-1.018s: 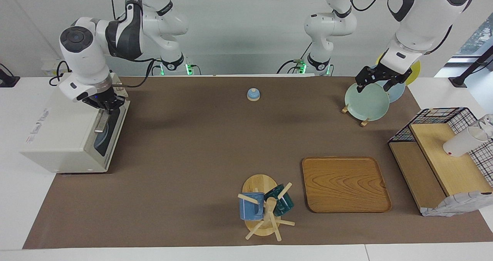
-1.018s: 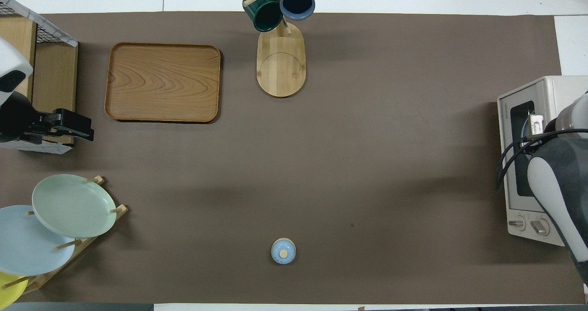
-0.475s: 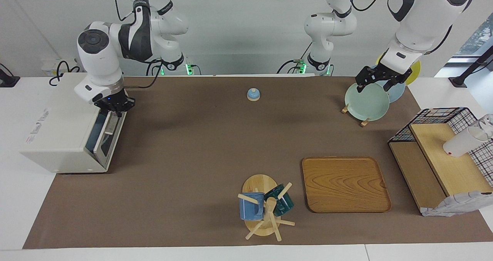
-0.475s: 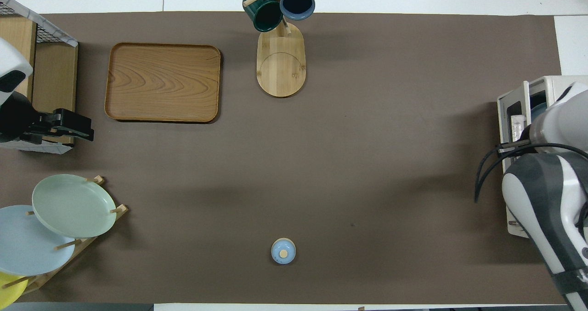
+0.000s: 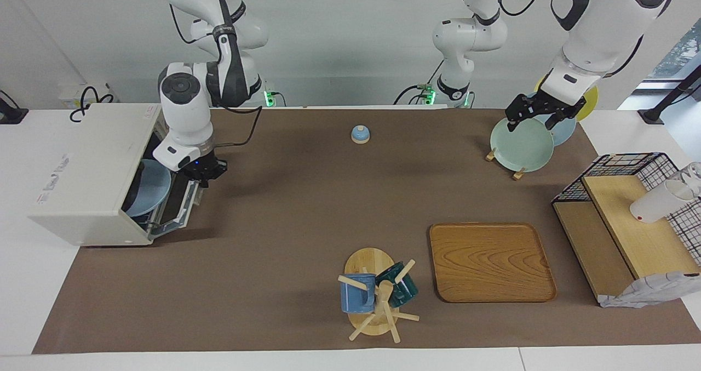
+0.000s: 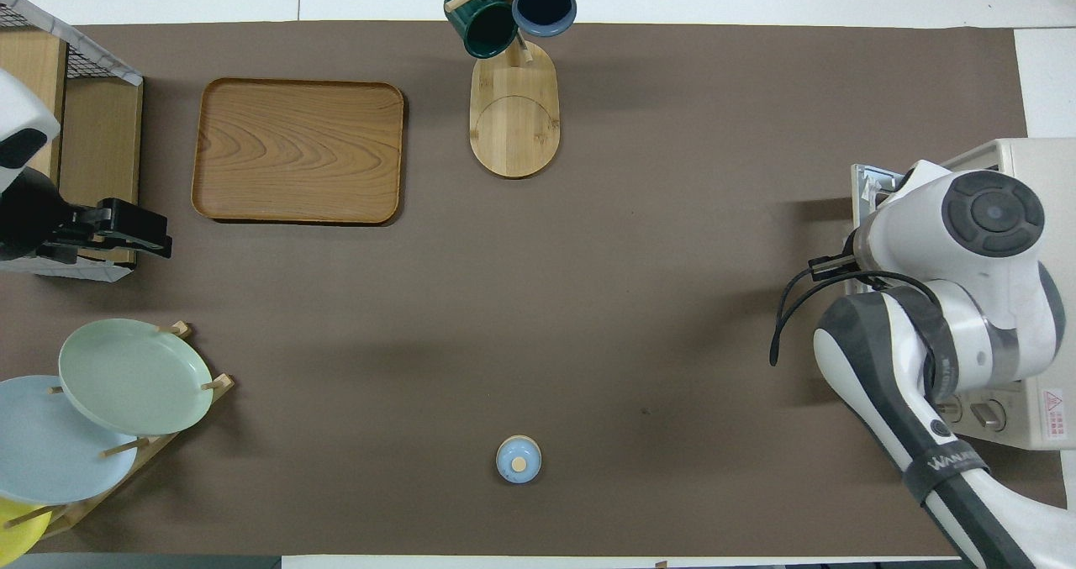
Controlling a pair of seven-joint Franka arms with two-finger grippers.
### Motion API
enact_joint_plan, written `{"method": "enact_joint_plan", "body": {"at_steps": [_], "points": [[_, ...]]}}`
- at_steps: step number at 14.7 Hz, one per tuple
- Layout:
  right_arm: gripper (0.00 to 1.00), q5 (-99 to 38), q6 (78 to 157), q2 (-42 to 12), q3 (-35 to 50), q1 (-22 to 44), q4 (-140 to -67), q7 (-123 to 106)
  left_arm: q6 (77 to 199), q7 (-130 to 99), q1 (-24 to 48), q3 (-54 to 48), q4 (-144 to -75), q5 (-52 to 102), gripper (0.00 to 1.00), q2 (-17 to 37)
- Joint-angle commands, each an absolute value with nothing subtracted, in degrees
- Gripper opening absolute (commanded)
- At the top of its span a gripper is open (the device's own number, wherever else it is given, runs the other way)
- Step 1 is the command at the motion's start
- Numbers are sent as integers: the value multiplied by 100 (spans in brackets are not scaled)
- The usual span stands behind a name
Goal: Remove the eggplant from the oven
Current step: 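Reach the right gripper into the open toaster oven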
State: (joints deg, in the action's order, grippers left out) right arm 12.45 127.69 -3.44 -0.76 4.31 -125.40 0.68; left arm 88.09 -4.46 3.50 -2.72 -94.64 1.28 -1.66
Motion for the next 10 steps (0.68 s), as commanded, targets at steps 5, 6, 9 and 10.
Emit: {"method": "enact_joint_plan", "body": {"at_steps": [5, 6, 9, 10], "points": [[0, 1275, 13359, -940, -167, 536, -12524, 544, 8798, -413, 316, -299, -9501, 18, 100, -229], [0, 1240, 13359, -940, -158, 545, -12524, 571, 8798, -413, 316, -299, -9501, 18, 100, -229], [0, 635, 13272, -932, -158, 650, -12507, 606, 8798, -413, 316, -290, -9492, 18, 100, -229], [0, 476, 13167, -923, -158, 790, -12463, 659, 8789, -413, 316, -299, -9501, 18, 100, -229]]}}
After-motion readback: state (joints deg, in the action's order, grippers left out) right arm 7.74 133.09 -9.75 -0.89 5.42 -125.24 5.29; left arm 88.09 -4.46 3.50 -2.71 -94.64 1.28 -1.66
